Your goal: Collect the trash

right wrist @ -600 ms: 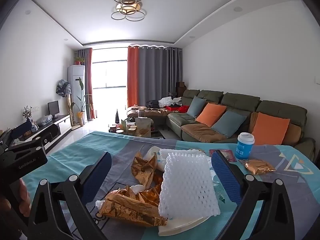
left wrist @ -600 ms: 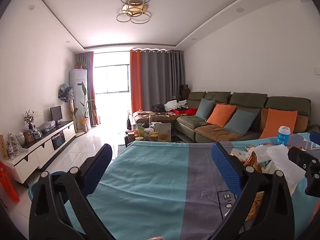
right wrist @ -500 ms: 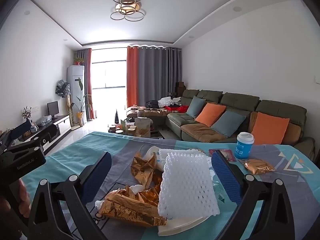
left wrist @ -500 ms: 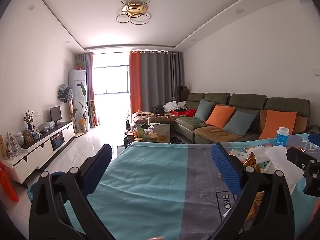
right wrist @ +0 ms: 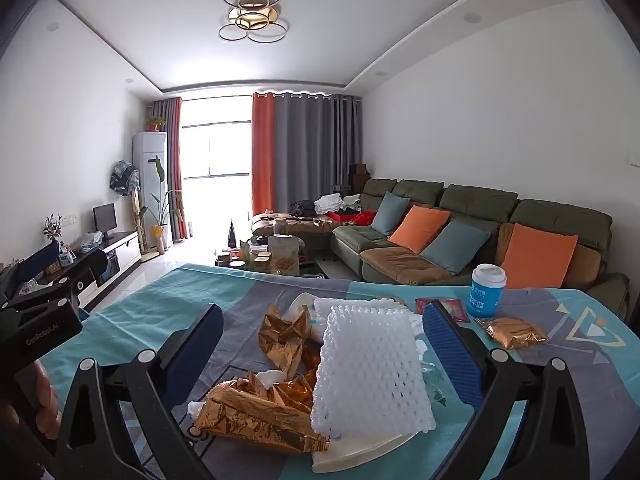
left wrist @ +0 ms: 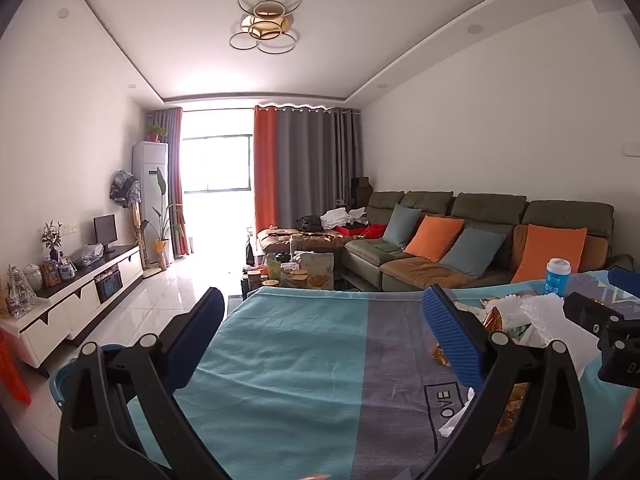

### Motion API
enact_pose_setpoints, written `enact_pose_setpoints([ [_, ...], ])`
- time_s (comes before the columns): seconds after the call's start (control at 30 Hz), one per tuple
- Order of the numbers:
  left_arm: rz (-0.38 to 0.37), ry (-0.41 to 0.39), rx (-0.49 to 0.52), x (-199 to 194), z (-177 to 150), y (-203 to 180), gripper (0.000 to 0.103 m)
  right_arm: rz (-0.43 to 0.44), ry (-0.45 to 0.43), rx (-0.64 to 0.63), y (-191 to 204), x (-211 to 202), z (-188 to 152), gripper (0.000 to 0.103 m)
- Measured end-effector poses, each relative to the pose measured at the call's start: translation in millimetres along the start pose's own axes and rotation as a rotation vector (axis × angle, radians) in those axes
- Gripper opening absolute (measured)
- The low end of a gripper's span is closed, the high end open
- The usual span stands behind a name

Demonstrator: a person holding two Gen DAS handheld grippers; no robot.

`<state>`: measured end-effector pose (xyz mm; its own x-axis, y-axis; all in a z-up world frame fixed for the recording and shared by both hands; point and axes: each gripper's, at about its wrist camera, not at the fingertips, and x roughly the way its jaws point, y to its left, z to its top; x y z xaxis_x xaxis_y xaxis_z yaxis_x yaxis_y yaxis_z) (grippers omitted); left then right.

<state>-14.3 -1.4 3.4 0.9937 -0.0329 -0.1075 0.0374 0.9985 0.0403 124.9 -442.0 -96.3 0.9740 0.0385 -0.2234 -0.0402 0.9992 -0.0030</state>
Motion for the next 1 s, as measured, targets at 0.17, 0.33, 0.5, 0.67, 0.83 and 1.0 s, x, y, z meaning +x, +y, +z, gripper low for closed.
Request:
enact_pose_setpoints([
  [0.17, -0.008, -0.001, -0.003, 0.4, -0.7, -0.2, 0.097, 0.001, -0.001, -0.001, 1.1, -0.5, -0.3, 0.096],
  [0.33, -0.012, 0.001, -0.012, 0.7, -0.3, 0.6, 0.097, 0.000, 0.003, -0.001, 0.2, 0.0, 0.2, 0.096],
  [0.5, -0.013, 0.001, -0.011, 1.1, 0.2, -0.1, 0.097, 0.002, 0.004, 0.001, 1.2, 1.5, 0.0, 0.096],
  [0.67, -0.015, 0.002, -0.016, -1.3, 0.3, 0.8, 0.097, 0.007, 0.004, 0.000, 1.4, 2.8, 0.3, 0.096],
  [0.83, -0.018, 0.004, -0.018, -0.5, 0.3, 1.7, 0.097, 0.010, 0.009, 0.003, 1.4, 5.2, 0.1, 0.096],
  [1.0, -0.022, 0.005, -0.021, -0.4, -0.4, 2.8, 0.097, 0.010, 0.008, 0.002, 1.1, 5.4, 0.1, 0.096],
])
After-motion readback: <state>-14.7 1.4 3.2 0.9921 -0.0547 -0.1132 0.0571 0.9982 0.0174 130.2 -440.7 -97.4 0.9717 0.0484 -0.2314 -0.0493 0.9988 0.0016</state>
